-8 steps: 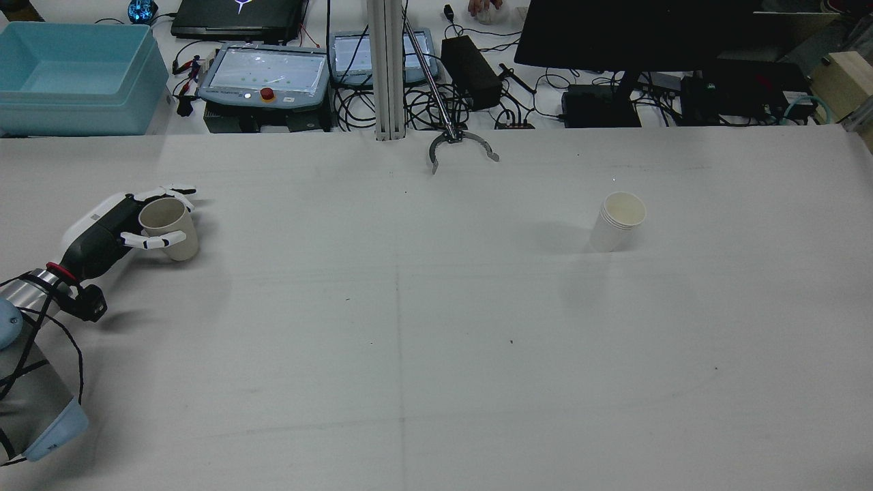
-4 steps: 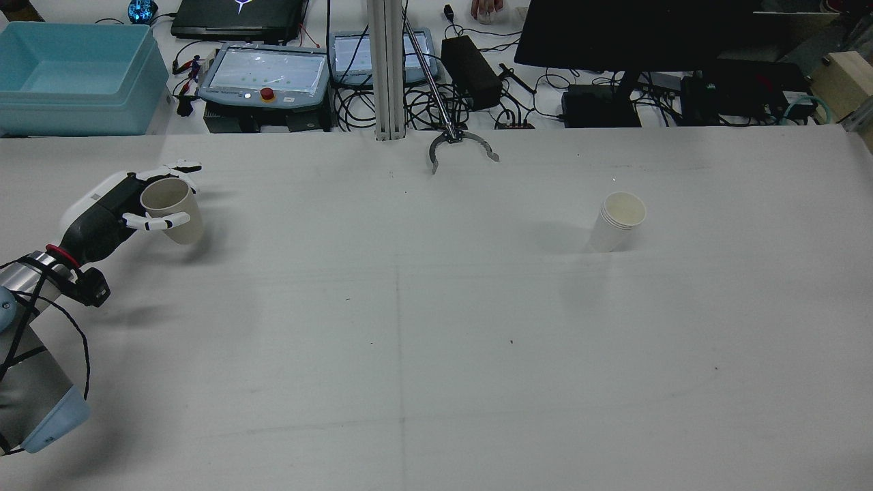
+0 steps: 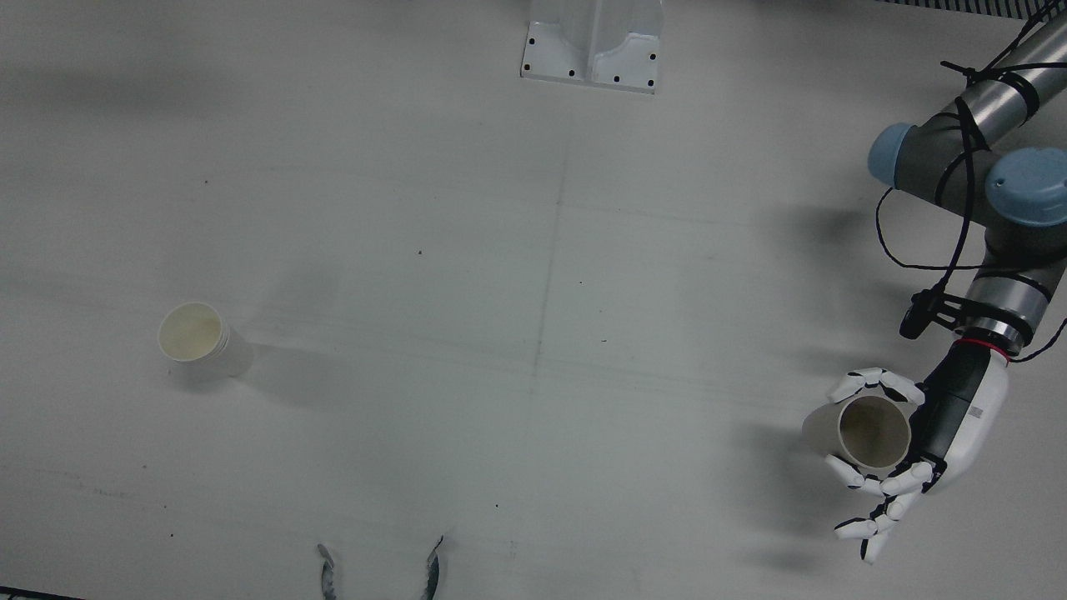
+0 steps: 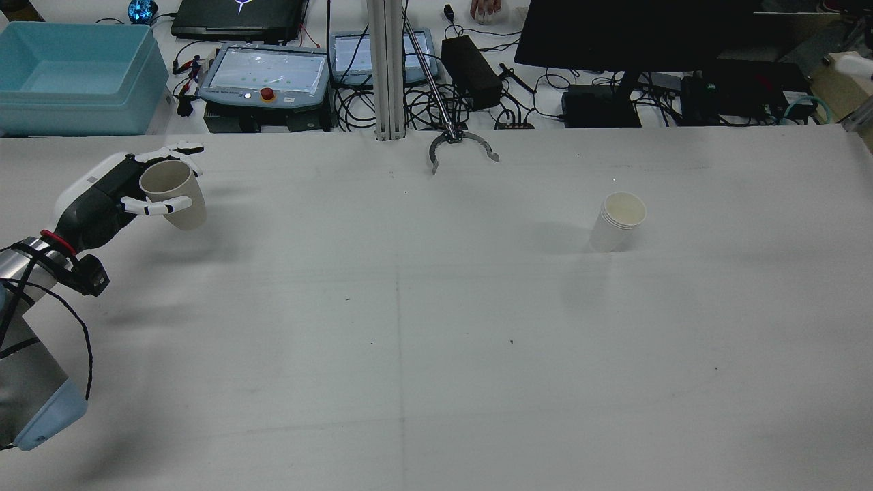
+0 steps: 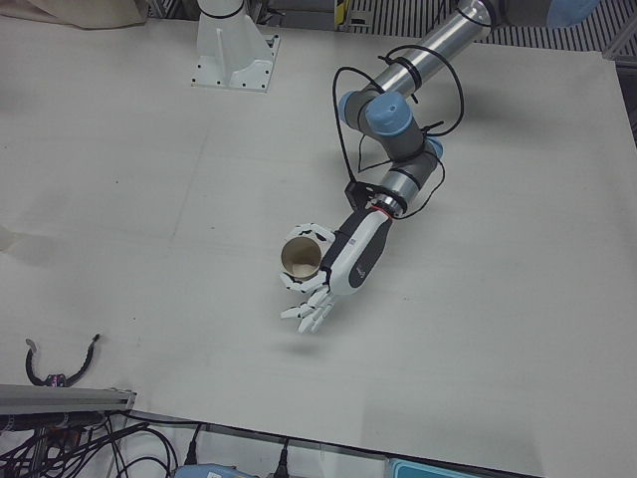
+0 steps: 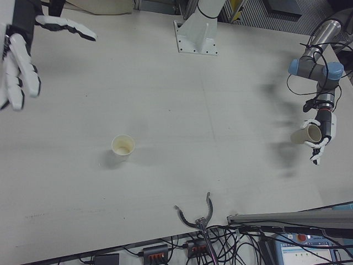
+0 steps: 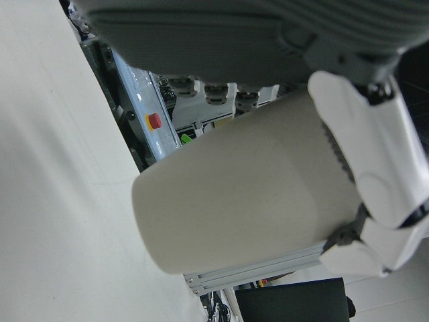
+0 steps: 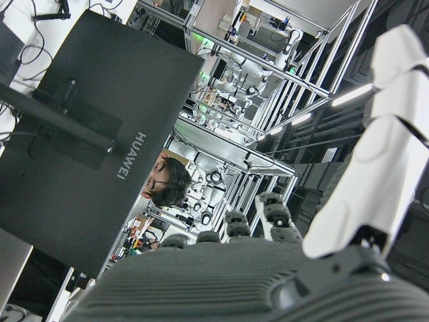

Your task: Pour water

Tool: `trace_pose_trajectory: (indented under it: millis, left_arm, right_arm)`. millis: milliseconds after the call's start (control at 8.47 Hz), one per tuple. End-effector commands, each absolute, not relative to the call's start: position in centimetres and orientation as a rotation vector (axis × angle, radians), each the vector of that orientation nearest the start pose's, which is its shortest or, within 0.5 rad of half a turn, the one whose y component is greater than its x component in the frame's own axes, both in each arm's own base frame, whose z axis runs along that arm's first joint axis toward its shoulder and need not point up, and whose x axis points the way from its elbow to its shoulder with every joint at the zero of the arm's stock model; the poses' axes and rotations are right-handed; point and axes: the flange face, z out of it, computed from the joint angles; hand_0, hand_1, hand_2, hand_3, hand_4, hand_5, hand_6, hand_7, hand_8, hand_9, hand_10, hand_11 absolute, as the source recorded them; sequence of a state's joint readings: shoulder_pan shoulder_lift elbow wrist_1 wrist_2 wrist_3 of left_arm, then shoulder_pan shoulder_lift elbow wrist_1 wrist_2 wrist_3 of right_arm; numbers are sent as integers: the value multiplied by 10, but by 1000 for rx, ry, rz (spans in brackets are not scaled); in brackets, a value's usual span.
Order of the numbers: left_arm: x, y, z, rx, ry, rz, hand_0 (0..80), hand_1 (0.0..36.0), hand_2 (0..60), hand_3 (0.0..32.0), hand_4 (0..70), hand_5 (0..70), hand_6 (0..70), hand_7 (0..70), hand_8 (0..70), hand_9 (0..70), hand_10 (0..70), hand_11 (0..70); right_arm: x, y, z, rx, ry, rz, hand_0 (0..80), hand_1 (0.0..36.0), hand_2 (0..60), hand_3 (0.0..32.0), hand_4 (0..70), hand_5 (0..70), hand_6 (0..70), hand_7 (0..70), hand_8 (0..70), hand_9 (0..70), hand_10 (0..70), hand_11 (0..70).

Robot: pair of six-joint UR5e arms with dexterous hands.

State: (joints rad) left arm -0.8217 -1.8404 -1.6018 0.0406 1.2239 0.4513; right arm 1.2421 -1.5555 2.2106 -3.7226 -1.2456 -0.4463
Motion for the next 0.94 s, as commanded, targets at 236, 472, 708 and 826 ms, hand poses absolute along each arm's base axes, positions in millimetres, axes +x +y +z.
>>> trace_pose_trajectory:
  millis: [236, 472, 708, 826]
  left_arm:
    - [276, -542, 471, -46, 2210, -1555, 406, 253, 600, 0, 533, 387, 89, 218, 46, 48, 21, 36]
    - [274, -540, 468, -47, 2212, -1554, 408, 251, 600, 0, 533, 391, 92, 224, 49, 52, 21, 36]
    - [275, -539, 466, -49, 2213, -1552, 410, 248, 600, 0, 528, 390, 90, 223, 48, 52, 20, 34]
    - [273, -539, 463, -47, 2214, -1553, 411, 248, 600, 0, 522, 388, 89, 220, 48, 52, 20, 34]
  right_arm:
    - [-127, -519, 570, -278, 2431, -2248, 480, 177, 167, 0, 30, 0, 32, 41, 0, 0, 0, 0]
    - [-124, -499, 609, -380, 2422, -2367, 489, 188, 162, 0, 33, 0, 29, 39, 0, 0, 0, 0]
    - [-162, -495, 607, -369, 2498, -2400, 470, 169, 145, 0, 0, 0, 0, 0, 0, 0, 0, 0]
    - [-175, -498, 609, -391, 2520, -2407, 470, 173, 148, 0, 0, 0, 0, 0, 0, 0, 0, 0]
